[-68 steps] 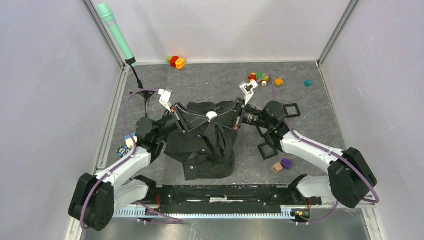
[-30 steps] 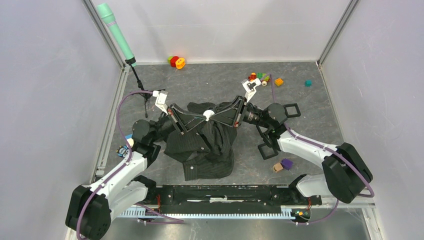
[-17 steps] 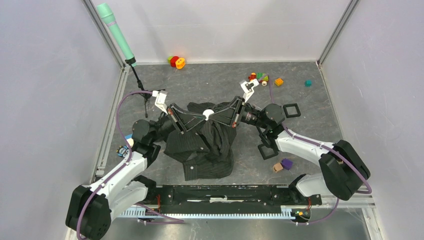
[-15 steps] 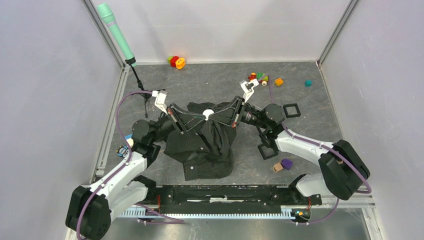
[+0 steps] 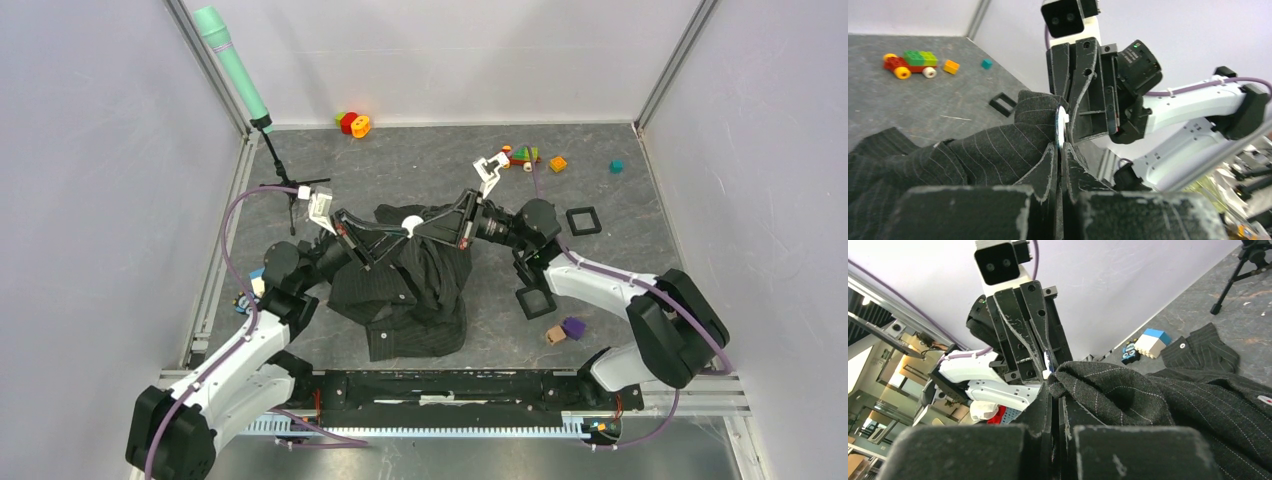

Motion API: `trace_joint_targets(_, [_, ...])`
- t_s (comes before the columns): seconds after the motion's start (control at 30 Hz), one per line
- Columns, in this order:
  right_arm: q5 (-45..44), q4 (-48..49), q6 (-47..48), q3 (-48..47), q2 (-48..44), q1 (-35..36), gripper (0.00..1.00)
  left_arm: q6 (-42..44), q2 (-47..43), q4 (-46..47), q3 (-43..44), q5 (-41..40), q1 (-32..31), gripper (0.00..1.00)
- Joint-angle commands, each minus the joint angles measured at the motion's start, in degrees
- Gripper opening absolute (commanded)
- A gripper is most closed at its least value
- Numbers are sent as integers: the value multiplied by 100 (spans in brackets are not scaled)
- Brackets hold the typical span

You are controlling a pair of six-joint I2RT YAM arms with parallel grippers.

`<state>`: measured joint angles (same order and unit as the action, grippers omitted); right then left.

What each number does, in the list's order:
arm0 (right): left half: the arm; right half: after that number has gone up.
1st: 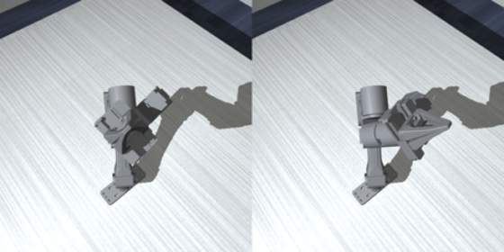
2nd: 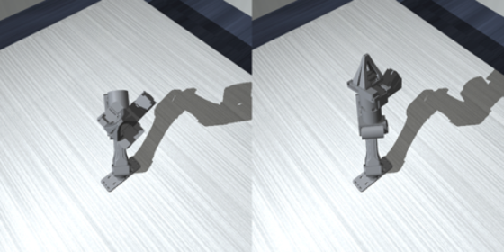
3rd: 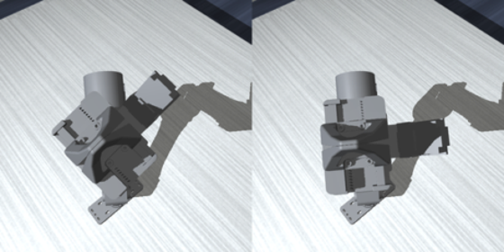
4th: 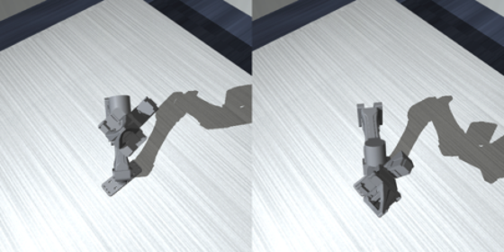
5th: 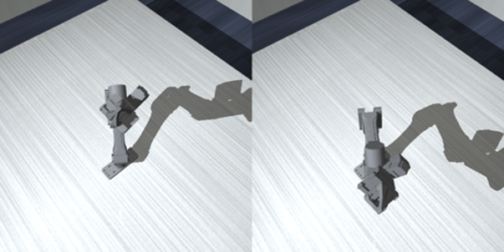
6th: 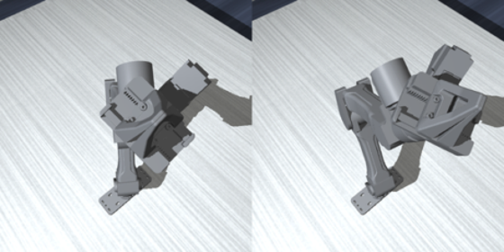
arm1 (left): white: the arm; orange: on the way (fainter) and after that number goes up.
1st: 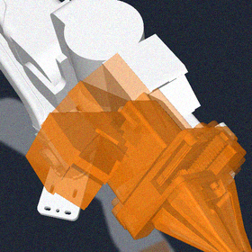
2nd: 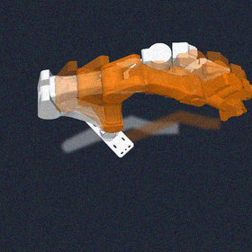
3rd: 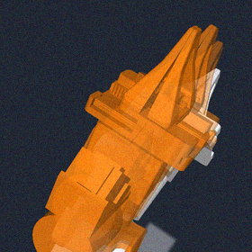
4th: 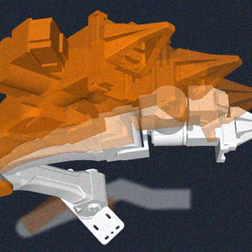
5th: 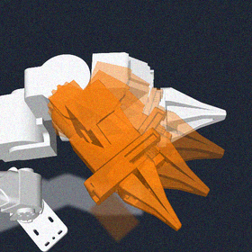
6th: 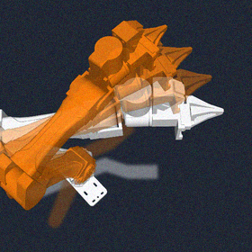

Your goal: Remove the brooch from the garment

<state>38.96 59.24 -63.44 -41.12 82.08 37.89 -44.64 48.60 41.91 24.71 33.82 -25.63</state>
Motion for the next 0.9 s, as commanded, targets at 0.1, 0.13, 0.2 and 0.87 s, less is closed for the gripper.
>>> trace_joint_targets(0.1, [228, -1071, 566, -808, 214, 105, 3, 861, 228, -752, 230, 44, -299, 2])
trace_joint_targets(0.13, [271, -1139, 607, -833, 212, 105, 3, 915, 287, -880, 275, 46, -308, 2])
trace_joint_targets(0.2, [343, -1327, 742, -890, 236, 109, 3, 1012, 421, -1010, 340, 76, -322, 2])
trace_joint_targets(0.87, [351, -1937, 1754, -41, -589, -280, 57, 1557, 390, -2556, 578, -1546, -365, 2])
